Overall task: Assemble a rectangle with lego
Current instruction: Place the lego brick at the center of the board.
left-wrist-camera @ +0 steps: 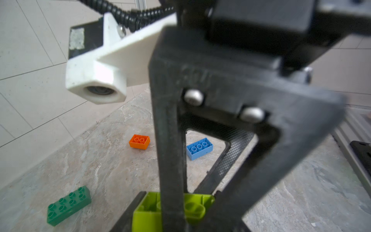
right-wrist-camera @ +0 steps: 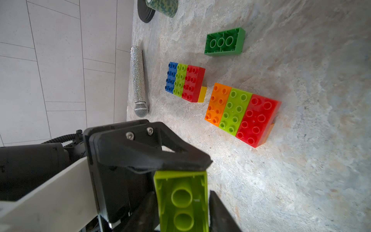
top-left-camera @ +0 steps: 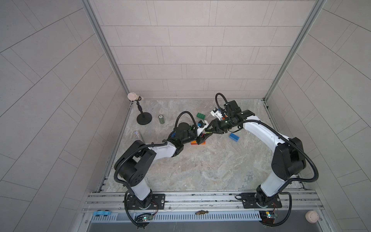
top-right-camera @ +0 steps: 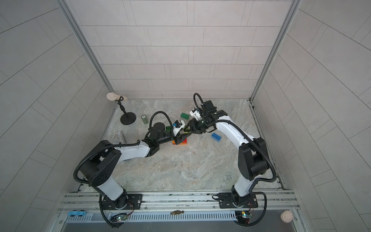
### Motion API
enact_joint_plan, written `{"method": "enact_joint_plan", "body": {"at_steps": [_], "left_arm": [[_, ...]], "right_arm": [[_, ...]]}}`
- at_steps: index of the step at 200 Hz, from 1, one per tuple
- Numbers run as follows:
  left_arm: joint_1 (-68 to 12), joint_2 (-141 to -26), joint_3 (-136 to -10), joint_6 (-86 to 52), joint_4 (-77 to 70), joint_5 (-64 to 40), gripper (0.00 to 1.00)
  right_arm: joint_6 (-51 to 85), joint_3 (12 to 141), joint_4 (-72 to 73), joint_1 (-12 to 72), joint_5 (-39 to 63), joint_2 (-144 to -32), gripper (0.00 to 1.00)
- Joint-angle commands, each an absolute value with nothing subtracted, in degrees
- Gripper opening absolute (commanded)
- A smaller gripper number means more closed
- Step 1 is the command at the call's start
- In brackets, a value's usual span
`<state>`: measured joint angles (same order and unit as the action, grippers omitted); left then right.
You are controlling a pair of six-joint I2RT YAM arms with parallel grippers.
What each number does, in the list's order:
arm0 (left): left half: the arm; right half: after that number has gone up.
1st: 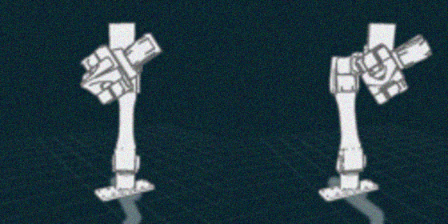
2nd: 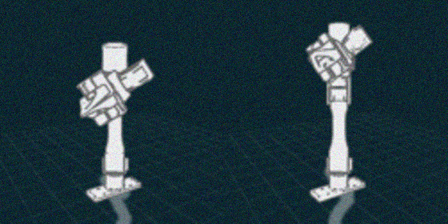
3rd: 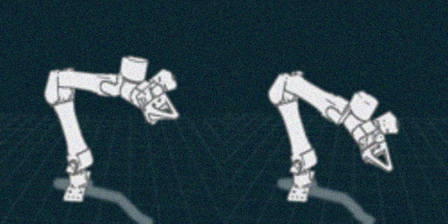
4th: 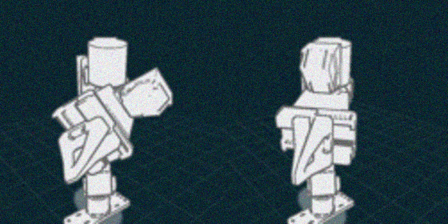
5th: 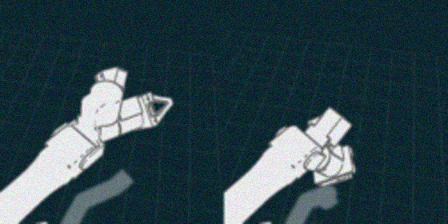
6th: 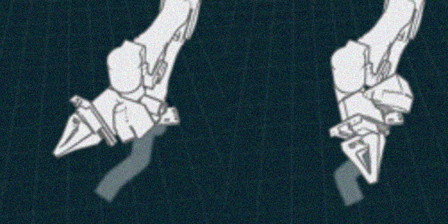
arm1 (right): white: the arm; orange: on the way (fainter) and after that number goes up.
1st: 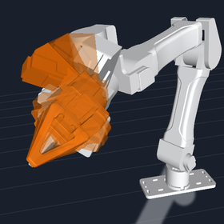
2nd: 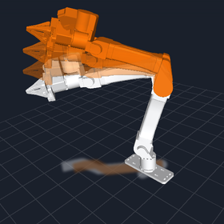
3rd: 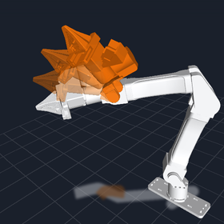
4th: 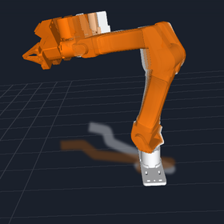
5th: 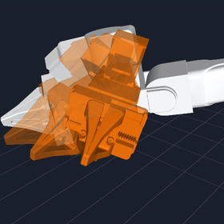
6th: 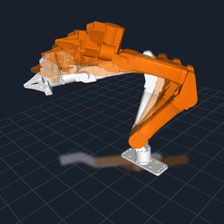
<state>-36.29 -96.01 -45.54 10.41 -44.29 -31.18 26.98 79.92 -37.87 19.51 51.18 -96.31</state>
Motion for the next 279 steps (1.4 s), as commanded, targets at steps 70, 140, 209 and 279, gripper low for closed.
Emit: {"method": "enact_joint_plan", "body": {"at_steps": [70, 140, 209, 279], "left_arm": [[-47.3, -99.1, -65.6, 17.7, 10.4, -15.8, 0.27], [-52.6, -120.1, -94.3, 16.2, 41.6, -3.3, 0.27], [-53.6, -129.7, -106.2, 15.9, 53.1, -1.3, 0.3], [-54.0, -135.6, -113.6, 17.0, 59.9, -3.0, 0.48]], "right_arm": [[36.3, 70.6, -33.2, 0.0, 31.2, -80.6, 0.55], [37.6, 68.1, -31.9, -0.3, 29.2, -79.0, 0.54], [37.3, 65.7, -31.6, -0.3, 27.9, -77.7, 0.54], [38.0, 64.9, -30.4, -0.2, 28.6, -78.0, 0.54]]}}
